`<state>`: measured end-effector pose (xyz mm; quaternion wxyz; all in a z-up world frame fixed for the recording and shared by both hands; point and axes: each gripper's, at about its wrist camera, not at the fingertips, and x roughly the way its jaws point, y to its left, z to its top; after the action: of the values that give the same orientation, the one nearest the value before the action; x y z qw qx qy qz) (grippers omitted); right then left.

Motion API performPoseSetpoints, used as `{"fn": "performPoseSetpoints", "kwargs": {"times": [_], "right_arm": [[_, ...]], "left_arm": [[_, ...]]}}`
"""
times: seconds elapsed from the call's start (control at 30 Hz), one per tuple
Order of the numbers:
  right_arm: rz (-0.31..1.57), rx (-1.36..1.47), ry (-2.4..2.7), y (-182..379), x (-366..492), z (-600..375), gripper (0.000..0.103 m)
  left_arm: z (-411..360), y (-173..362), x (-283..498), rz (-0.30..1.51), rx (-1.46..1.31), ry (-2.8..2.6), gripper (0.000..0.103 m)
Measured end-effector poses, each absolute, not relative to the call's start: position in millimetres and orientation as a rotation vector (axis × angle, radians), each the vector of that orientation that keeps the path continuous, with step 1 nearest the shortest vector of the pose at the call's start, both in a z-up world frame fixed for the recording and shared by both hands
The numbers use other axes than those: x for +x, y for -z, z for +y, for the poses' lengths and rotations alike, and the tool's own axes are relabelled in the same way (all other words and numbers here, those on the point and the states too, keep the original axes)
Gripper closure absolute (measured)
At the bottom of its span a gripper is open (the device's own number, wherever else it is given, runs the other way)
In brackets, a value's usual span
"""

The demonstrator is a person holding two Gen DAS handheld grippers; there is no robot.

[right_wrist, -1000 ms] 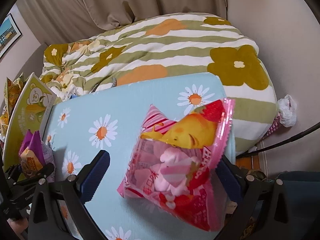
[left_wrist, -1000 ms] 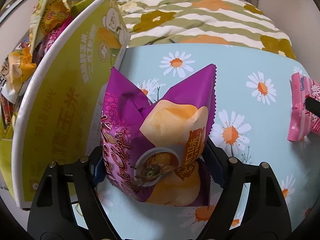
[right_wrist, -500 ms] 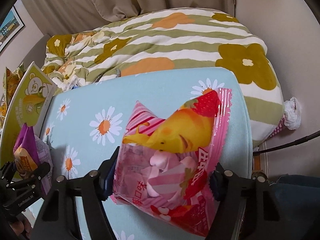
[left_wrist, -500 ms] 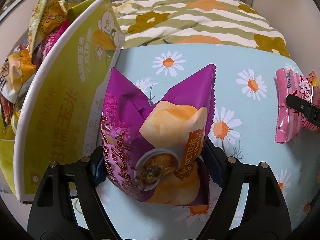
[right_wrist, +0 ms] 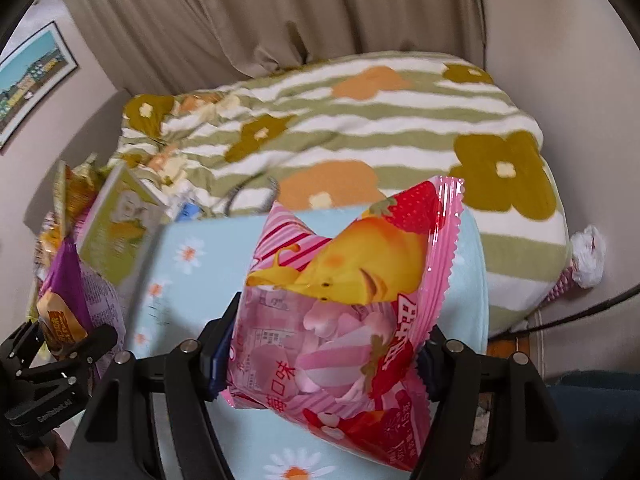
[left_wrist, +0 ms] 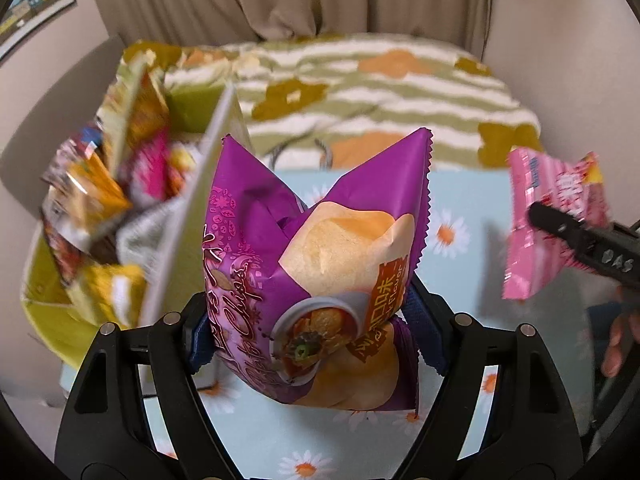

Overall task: Organize snacks
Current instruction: 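Drop the purple bag into the box while the right tool drops the pink strawberry bag in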

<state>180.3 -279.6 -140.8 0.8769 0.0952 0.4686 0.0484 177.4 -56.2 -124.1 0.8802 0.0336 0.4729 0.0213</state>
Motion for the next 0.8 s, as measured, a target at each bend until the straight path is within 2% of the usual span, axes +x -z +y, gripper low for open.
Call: {"fn": "performPoseSetpoints", "kwargs": {"times": [0.2, 0.4, 0.57, 0.8], "right_arm": [[0.904, 0.177, -0.207, 89, 179, -217, 0.037], [0.841, 0.195, -0.295, 55, 178, -134, 0.037], [0.827, 0.178, -0.323, 48, 180, -72, 0.037], [0.851, 0.178, -0.290, 60, 183, -22, 0.037]], "left_arm": [[-7, 62, 165, 0.869, 0.050, -0.060, 0.023], [58, 31, 160, 0.825, 0.065, -0.093, 0.023], [108, 30, 156, 0.824, 0.073, -0.118, 0.023], [157, 59, 162, 0.881, 0.068, -0.078, 0.023]]}}
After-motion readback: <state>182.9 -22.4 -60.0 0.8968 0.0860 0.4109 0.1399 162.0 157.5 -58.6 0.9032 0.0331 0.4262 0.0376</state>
